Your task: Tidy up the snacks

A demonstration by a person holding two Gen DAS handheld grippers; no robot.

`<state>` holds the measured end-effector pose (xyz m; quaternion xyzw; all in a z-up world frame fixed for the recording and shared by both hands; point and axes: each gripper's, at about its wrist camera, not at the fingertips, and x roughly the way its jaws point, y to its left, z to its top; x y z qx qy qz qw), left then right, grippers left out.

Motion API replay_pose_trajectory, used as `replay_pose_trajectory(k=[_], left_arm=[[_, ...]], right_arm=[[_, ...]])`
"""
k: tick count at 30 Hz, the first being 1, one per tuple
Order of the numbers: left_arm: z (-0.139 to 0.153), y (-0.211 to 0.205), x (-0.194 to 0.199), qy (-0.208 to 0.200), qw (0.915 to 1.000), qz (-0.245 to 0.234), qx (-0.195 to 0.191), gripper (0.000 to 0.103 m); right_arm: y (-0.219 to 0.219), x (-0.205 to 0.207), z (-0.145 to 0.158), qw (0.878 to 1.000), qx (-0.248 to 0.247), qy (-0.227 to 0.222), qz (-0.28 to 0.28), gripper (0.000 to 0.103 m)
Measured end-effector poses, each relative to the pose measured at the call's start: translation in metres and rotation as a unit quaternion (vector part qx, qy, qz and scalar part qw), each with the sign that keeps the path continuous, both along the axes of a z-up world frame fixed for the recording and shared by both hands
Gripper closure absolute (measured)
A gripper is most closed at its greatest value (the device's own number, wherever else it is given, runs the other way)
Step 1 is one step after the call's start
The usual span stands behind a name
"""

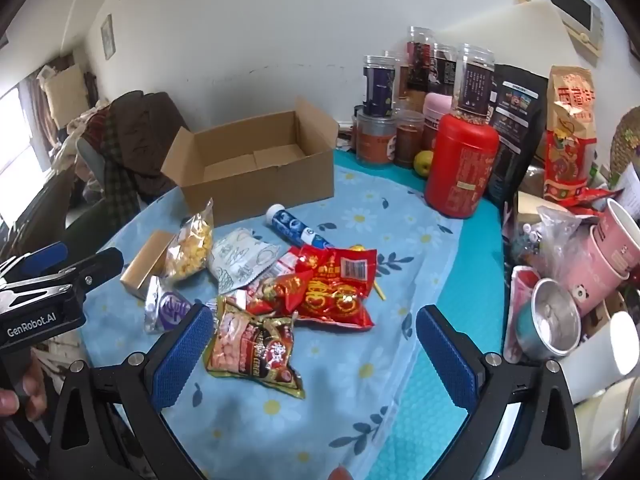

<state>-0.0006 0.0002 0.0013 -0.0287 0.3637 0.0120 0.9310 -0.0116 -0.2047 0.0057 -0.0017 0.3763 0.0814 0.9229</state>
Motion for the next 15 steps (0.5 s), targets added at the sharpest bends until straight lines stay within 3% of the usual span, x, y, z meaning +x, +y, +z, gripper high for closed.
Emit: replay_pose_trajectory(k=[15], left_arm=[[0.006,-0.002,-0.009,-0.017,0.9998,-0.011,0.001,0.0]], right_arm=[[-0.003,-0.005,0.004,1.0,0.014,-0.006,0.0,0.0]])
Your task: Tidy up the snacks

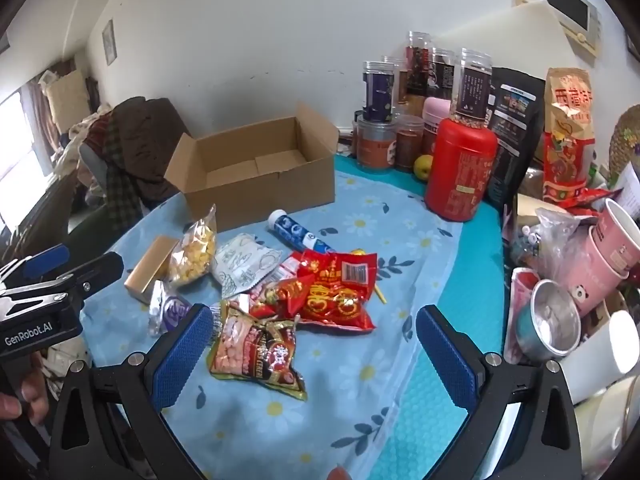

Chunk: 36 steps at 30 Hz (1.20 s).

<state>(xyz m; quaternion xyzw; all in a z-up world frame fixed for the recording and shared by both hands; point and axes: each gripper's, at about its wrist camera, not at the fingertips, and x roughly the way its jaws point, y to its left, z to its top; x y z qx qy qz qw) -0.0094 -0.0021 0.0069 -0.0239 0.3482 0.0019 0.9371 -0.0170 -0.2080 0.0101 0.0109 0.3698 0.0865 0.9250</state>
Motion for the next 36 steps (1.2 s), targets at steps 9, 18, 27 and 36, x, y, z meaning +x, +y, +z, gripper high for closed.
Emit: replay_pose_trajectory(k=[9,18,27,36], left_arm=[[0.005,0.001,-0.005,-0.002,0.9999,-0.007,-0.015,0.0],[0.007,0.002,-0.006,-0.004,0.9997,-0.006,-0.025,0.0],[0.008,0.003,-0.009,-0.003,0.9996,-0.008,-0.027,0.0],[0.009,0.006,-0.011,-0.007,0.9996,-0.003,-0.029,0.0]], right_arm=[[-0.001,-0.004,0.001,1.0,0.001,-0.006,-0.002,0.0],[-0.001,-0.008,0.004,1.0,0.004,-0.011,-0.006,0.0],[-0.002,-0.008,0.003,1.0,0.004,-0.012,-0.006,0.0],[0.002,-0.011,0.004,1.0,0.003,-0.015,-0.004,0.0]])
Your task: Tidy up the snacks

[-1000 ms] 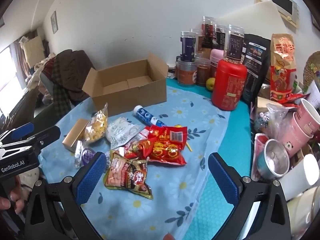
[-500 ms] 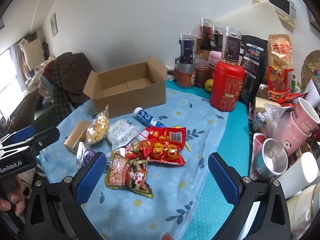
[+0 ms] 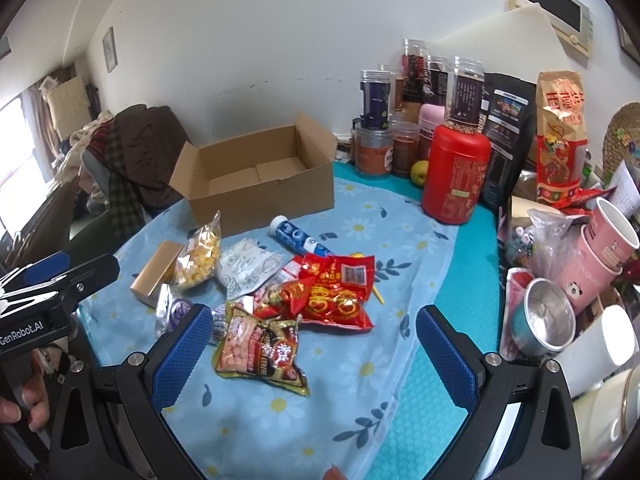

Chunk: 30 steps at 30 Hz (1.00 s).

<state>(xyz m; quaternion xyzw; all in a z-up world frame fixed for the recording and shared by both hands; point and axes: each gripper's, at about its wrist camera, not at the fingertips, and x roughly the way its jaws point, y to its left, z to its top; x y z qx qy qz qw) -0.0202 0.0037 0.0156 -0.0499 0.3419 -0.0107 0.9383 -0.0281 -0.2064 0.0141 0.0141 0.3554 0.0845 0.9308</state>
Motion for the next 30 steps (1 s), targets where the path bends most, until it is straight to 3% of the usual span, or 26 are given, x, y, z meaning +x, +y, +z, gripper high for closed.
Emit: replay_pose_trajectory(k=[30], left_arm=[[0.0041,0.0027,-0.0096,-0.008,0.9999,-0.002,0.007,0.0]], right_arm=[[0.0067,-0.0048,0.0041,1.0,0.002,-0.005,0.008,0.0]])
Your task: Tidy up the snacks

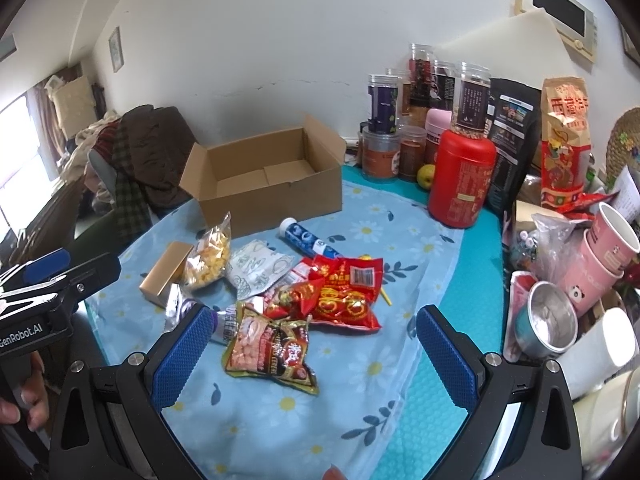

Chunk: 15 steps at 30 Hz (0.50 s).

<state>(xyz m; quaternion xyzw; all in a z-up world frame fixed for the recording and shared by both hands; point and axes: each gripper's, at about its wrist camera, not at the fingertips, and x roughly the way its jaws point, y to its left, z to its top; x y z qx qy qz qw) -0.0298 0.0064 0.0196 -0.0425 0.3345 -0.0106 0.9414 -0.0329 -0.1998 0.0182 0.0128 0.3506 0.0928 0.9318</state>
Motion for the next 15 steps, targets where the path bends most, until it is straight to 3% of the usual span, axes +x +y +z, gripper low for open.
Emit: replay_pose_trajectory(k=[15], left_arm=[[-0.016,0.003,0.008,0.02,0.9996,-0.015,-0.016,0.0]], right_arm=[[0.005,0.009,-0.018,1.0,0.01,0.021,0.012,0.0]])
